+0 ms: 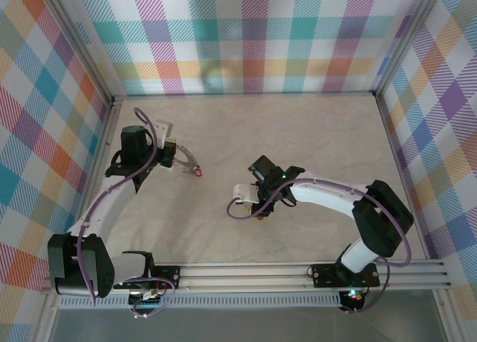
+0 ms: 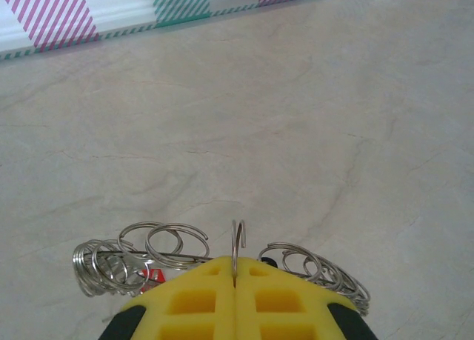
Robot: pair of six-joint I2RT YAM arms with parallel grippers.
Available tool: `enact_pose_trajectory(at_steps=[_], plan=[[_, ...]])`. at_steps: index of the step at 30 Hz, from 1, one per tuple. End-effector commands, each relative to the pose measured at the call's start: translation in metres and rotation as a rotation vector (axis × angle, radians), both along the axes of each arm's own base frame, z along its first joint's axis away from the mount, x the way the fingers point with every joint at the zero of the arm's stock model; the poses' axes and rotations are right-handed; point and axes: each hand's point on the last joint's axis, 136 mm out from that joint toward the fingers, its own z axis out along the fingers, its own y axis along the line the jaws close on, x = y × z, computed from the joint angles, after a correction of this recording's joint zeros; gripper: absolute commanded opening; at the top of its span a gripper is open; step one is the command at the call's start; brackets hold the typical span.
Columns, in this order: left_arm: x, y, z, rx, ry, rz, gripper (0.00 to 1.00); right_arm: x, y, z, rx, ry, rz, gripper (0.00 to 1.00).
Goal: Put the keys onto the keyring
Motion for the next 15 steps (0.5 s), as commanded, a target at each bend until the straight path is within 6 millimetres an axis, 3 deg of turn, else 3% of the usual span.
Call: enact_pose_trajectory(at_steps=[1,9,15], plan=[[-0.003,-0.012,0.008,0.008,-0.034,-0.053,0.00,-0.007,0.015,-0.008,0.040,0.039,0.084,0.52],[-0.006,-0.030,0.006,-0.004,-0.027,-0.116,0.00,0.001,0.006,-0.027,-0.034,0.028,0.063,0.54],[-0.007,-0.036,0.007,-0.011,-0.024,-0.133,0.00,0.002,0.007,-0.034,-0.033,0.046,0.026,0.44]])
